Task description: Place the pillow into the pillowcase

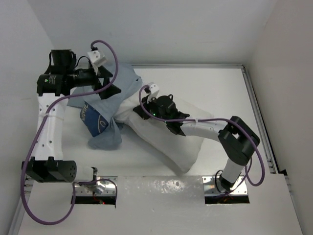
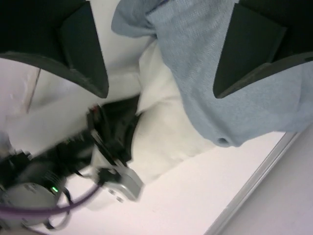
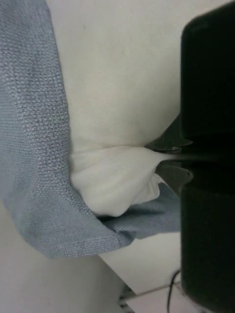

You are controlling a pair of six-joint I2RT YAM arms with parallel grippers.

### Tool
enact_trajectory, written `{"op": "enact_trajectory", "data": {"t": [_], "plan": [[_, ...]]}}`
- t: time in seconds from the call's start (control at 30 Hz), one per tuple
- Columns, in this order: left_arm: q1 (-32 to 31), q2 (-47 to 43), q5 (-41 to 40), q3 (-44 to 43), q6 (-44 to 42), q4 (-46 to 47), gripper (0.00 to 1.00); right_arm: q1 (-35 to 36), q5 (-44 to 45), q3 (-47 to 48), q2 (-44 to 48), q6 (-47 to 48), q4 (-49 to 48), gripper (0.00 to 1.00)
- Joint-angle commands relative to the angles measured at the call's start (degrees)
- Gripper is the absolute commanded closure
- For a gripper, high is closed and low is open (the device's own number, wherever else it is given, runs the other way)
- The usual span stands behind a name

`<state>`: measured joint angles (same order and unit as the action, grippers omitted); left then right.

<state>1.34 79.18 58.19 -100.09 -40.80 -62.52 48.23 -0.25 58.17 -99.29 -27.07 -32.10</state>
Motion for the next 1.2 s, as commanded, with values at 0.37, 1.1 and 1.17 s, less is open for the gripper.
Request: {"op": "enact_trajectory", "data": {"t": [0.37,1.1,1.17], "plan": [[-13.0,13.1,-35.5,6.4,18.6,21.4,0.11,1.7,-14.3,-2.3,16.0,9.7,15.1,0.01],[-14.4,29.8,-38.9,-2.7,19.8,19.2,0.70,-23.7,-26.0,32.7,-19.1,-1.0,22.9,0.01],[-14.4,30.3,-38.9,-3.9,20.4,19.3,1.00,-23.6,-25.9,36.1,-22.6,-1.9,23.0,0.01]]}}
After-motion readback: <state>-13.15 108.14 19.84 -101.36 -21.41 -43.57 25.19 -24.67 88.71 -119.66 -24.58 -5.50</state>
